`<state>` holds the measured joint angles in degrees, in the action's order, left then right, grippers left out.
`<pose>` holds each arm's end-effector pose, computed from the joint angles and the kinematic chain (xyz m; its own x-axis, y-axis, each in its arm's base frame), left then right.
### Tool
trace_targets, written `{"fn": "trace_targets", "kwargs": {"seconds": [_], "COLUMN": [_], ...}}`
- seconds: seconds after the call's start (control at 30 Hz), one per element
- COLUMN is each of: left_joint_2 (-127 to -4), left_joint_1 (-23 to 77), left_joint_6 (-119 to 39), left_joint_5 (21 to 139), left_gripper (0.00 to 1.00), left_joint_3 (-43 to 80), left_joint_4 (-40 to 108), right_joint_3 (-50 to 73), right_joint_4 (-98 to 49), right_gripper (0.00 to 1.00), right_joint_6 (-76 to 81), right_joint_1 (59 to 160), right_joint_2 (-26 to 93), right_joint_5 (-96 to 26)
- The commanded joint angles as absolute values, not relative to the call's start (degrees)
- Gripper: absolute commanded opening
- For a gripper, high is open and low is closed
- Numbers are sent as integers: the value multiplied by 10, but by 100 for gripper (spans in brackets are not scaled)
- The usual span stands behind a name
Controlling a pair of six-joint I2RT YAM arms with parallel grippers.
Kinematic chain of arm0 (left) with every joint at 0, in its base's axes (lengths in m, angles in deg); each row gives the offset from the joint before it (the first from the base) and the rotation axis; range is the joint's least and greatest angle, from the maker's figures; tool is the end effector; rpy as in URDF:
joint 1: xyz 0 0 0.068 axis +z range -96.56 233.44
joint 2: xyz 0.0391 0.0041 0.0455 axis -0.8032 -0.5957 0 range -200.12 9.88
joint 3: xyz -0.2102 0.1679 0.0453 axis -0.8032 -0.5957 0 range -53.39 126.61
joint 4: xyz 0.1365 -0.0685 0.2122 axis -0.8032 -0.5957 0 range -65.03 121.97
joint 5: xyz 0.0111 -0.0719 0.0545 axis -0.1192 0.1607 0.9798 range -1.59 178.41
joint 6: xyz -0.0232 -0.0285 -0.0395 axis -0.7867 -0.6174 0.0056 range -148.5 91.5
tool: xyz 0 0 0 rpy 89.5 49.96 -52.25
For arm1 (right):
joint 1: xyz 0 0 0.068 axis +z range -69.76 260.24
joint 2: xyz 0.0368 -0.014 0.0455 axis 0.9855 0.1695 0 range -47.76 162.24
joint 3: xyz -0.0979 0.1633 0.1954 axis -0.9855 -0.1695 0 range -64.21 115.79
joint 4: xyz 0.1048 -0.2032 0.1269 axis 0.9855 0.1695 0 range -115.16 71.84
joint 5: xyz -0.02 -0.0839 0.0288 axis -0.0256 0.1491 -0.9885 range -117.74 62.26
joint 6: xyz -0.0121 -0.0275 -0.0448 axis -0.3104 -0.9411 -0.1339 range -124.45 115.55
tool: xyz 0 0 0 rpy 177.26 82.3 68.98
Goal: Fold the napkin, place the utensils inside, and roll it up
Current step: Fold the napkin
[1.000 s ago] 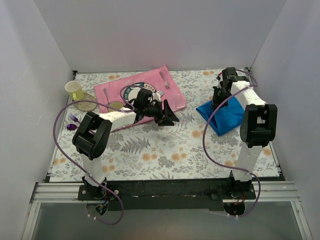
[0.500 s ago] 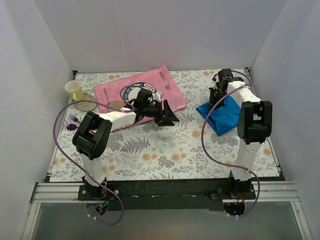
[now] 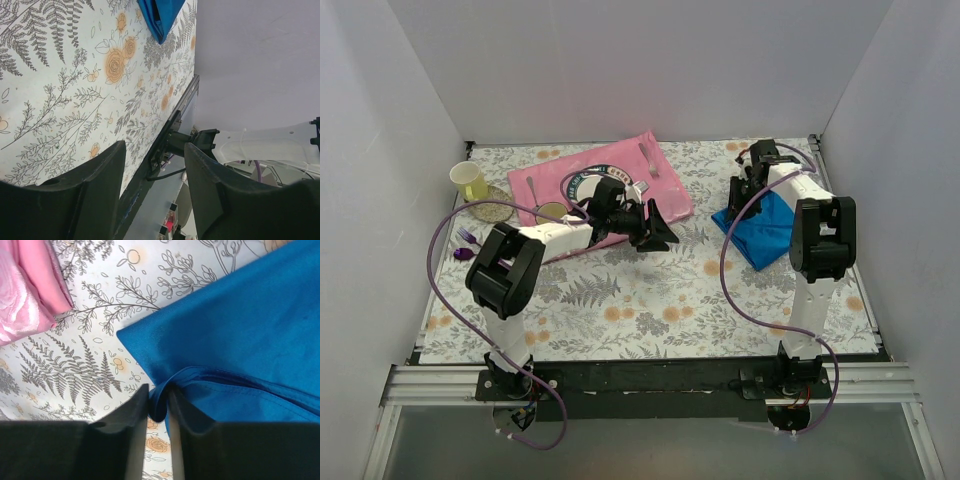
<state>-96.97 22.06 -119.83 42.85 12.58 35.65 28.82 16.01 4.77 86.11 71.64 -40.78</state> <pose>0.3281 -0.2299 0.1914 -0.8379 -0.3089 0.4500 -0.5357 0.3078 -0.7863 0.4342 0.0527 0.1879 -0.9370 0.0605 -0.3439 -0.0358 0.9630 0.2670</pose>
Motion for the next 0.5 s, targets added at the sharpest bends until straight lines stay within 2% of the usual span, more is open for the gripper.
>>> {"fn": "trace_targets", "kwargs": {"seconds": [0.0,0.17,0.3,0.47], "left_joint_2": [-985,-1023,-1081,-1162], "left_joint_1": [210,182,156,146], "left_joint_6": [-1194,-1197,-1208,-1209], "left_joint_5": [428,446,467,473], "left_gripper": [50,52,53,54], "left_joint_3": [152,209,272,390], "left_joint_4": [384,401,436,427], "right_joint_3": [346,337,263,190], "right_joint_4": [137,175,144,130], "right_gripper": [33,51,56,56], "right_joint_6": [25,26,34,46], "right_joint_1": [863,862,845,787], "right_joint_2": [718,666,596,544], "right_joint_5": [-450,-396,-334,-367]}}
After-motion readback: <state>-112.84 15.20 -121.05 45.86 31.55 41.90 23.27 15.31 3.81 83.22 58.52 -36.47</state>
